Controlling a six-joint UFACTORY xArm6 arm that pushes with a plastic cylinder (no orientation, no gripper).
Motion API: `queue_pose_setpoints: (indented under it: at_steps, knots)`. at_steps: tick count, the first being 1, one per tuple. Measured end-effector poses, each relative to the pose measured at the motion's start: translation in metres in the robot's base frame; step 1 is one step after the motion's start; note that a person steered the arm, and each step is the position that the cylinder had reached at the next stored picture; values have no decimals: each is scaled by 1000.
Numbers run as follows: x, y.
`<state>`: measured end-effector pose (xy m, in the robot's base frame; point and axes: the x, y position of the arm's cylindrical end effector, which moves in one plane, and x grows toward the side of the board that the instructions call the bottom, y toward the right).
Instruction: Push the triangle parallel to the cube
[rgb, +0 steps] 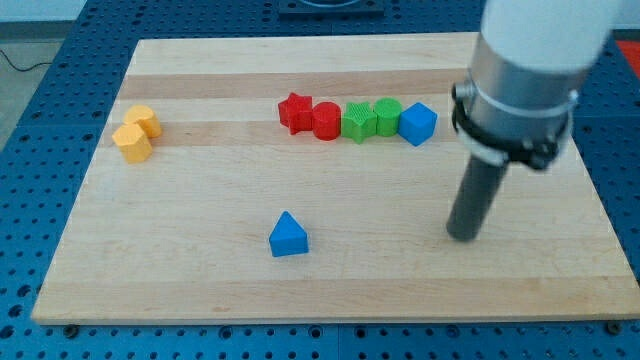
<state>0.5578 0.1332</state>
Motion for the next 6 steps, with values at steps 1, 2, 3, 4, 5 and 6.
queue_pose_setpoints:
  at_steps: [1, 2, 3, 4, 5, 6]
  knots:
    - [56, -35]
    - [61, -134]
    - [33, -233]
    - [-7, -248]
    - [-16, -185]
    - [-9, -96]
